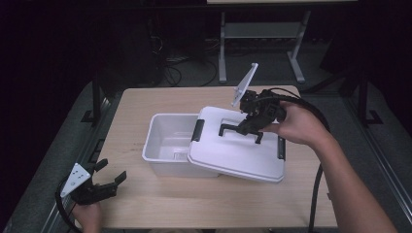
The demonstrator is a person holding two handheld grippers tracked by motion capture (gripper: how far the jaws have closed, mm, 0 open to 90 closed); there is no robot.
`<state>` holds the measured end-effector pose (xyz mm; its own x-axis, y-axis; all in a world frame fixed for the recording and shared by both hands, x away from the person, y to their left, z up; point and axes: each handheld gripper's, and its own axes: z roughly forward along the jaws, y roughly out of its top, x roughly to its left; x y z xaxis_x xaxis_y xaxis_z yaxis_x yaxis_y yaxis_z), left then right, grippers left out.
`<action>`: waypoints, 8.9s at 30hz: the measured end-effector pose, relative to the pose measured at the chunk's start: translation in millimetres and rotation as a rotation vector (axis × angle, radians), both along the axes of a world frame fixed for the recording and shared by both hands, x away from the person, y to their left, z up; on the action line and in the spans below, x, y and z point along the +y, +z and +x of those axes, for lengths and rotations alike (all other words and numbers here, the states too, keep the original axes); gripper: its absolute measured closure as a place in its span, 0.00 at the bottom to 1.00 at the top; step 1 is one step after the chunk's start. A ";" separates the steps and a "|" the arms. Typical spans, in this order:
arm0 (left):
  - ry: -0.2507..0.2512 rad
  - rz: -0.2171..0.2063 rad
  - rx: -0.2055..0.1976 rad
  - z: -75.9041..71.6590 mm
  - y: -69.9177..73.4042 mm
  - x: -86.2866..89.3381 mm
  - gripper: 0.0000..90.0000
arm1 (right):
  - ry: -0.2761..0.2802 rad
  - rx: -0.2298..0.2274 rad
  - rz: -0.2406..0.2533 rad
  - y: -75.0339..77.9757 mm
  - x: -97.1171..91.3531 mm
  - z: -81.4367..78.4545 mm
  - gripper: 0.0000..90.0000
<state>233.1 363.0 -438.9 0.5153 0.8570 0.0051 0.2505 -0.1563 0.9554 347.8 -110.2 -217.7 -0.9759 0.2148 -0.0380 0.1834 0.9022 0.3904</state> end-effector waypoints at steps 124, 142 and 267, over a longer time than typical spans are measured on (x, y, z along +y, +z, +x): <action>0.016 -0.034 -0.002 -3.0 -0.5 10.4 0.15 | 0.180 0.071 -0.055 -39.1 156.3 81.8 0.94; 0.011 -0.027 -0.008 -4.4 0.4 9.2 0.15 | 0.178 0.076 -0.057 -44.0 157.5 83.7 0.94; 0.001 0.002 0.002 -3.1 0.3 0.8 0.15 | -0.091 0.075 0.075 -44.2 -10.2 42.4 0.70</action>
<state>230.0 363.8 -438.6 0.5144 0.8575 0.0055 0.2528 -0.1578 0.9546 390.2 -120.5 -261.9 -0.9518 0.3018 0.0540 0.2942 0.8494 0.4382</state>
